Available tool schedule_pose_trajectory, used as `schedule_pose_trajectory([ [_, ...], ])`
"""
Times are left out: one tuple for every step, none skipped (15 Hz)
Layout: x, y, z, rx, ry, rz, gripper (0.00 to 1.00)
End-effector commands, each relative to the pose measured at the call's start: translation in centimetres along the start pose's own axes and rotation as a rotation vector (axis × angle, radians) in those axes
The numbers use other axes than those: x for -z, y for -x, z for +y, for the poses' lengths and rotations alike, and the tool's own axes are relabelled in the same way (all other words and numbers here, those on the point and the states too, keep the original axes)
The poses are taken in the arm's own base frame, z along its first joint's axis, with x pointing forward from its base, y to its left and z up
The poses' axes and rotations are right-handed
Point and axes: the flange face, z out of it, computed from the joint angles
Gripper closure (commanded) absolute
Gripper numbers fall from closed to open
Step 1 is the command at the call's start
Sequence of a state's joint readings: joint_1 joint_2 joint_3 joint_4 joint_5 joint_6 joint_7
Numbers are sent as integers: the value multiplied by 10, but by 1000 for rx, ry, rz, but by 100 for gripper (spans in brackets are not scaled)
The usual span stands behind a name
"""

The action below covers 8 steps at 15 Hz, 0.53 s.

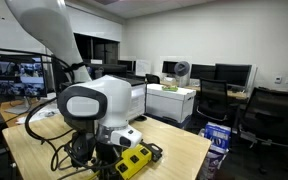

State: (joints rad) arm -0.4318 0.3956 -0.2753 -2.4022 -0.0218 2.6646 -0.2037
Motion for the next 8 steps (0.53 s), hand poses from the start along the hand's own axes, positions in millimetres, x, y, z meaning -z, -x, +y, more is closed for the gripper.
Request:
schedule_pose_trajectory([
  [7,-2,-24,35,-59,-18,0],
  [8,1,-26,37,-63,-24,0],
  [8,4,-28,37,-62,-34,0],
  [8,7,-30,36,-60,-42,0],
  [8,11,-31,37,-60,-49,0],
  [9,15,-33,38,-56,-47,0],
  [10,17,-33,37,-55,-48,0],
  [11,21,-32,33,-51,-47,0],
])
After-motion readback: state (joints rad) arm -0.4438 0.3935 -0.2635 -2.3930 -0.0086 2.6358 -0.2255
